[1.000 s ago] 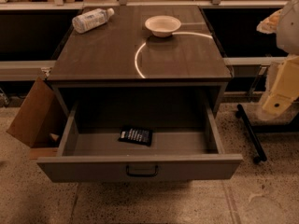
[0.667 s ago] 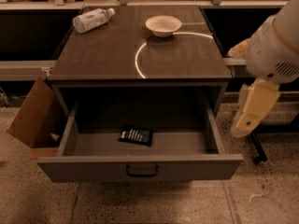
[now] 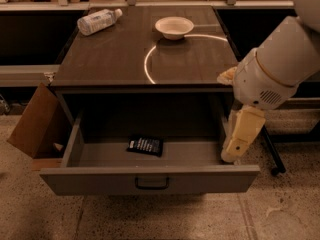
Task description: Pick rxbar blueberry from top drawer and place on counter
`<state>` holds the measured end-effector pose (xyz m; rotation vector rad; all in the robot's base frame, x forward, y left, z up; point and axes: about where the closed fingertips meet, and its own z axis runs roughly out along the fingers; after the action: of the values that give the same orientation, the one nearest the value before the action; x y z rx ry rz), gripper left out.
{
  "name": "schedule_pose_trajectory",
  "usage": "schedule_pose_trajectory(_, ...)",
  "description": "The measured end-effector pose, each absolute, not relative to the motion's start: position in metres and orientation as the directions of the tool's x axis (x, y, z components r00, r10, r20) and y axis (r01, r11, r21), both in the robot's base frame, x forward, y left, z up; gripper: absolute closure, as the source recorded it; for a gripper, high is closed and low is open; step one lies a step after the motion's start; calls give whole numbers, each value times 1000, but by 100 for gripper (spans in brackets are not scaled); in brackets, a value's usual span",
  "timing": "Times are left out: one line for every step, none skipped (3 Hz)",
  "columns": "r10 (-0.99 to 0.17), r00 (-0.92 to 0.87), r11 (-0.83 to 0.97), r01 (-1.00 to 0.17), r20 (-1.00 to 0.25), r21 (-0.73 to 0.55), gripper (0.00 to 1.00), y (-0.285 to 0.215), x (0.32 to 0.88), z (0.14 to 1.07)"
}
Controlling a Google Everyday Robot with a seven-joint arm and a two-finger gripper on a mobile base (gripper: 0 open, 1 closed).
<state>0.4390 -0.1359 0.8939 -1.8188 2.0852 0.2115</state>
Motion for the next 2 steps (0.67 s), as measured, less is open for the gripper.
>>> schedule_pose_trajectory(-918, -119, 162, -983, -379, -83, 0, -132, 441, 879)
schedule_pose_trajectory(-903, -149, 163, -987, -403, 1, 0, -111, 449, 835)
